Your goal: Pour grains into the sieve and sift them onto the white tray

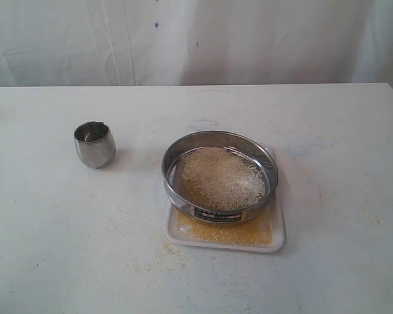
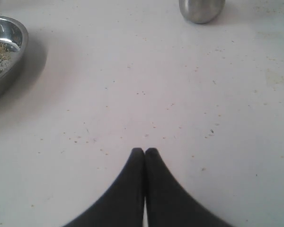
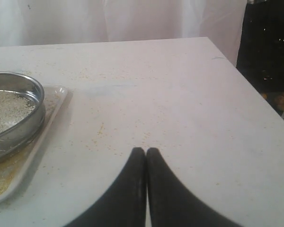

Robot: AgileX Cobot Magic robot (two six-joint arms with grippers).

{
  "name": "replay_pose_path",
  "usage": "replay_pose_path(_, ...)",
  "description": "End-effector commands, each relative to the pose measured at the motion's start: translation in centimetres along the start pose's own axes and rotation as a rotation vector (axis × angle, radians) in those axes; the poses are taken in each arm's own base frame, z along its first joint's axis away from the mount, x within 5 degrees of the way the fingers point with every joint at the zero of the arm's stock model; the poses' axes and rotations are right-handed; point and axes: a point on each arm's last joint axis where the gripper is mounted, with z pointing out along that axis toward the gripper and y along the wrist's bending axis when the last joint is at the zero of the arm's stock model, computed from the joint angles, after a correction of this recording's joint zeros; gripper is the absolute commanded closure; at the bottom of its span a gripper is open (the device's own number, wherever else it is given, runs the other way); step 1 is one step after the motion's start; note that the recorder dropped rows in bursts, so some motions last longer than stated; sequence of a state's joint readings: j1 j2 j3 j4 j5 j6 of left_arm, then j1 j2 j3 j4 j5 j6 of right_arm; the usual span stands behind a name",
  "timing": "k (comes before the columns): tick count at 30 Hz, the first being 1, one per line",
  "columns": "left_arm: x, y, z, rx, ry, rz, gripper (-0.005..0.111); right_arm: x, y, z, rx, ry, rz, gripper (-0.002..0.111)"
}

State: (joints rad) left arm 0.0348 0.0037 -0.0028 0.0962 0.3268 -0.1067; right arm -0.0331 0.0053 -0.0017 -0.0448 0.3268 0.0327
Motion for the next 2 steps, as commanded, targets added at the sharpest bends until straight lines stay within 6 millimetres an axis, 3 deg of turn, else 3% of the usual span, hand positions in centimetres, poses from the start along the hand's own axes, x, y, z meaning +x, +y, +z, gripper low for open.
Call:
replay_pose_path(1,0.29,-0.06,0.02,0.007,0.023,-0.001,0.107,-0.07,-0.04,-0.02,0.006,-0.016,-0.013,0.108)
replay_pose_path(2,0.29,-0.06,0.02,0.007,0.023,-0.001,0.107,-0.07,-0.04,-0.02,0.006,-0.016,-0.013,0.108)
